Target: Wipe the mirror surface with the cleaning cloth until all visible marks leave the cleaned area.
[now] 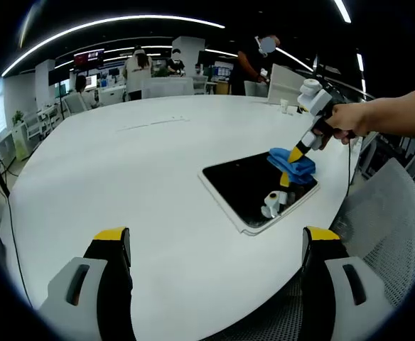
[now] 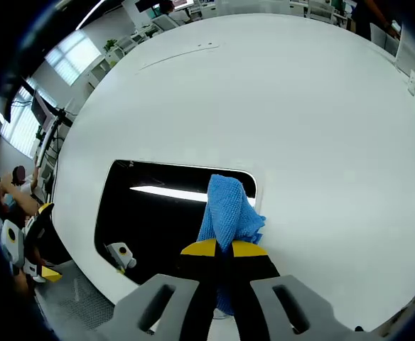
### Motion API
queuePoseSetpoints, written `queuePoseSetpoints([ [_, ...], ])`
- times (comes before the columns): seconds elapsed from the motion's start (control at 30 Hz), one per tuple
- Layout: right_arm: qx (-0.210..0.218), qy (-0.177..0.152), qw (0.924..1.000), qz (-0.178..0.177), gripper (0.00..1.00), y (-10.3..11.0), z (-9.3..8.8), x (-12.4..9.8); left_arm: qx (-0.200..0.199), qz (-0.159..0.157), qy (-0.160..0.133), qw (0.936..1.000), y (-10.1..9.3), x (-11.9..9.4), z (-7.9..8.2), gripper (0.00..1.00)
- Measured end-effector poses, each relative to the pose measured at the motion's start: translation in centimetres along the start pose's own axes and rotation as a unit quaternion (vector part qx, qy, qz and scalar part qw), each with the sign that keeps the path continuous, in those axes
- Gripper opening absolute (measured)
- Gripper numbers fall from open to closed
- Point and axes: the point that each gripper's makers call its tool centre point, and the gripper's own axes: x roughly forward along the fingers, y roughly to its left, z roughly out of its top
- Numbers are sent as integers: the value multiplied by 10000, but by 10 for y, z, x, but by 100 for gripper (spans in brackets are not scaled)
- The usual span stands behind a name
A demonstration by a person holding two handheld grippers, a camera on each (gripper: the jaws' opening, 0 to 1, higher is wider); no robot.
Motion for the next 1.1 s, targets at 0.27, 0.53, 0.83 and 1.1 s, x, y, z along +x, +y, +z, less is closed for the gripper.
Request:
queuePoseSetpoints([
  [0.27,124,-133,9998,5,0,-6,19,4,60,24,62,10000,1,1,-3,99],
  [0.53,-76,-165,9998,-53,0,-11,33,12,55,88,81,9999,5,0,-6,99],
  [0.83,-179,-176,9997,-78,0,-11,38,11,12,168,75,9998,8,0,-6,99],
  [1.1,-155,-336,9992,-163,0,-12,42,10,-53,160,183,9997,9,1,-12,99],
])
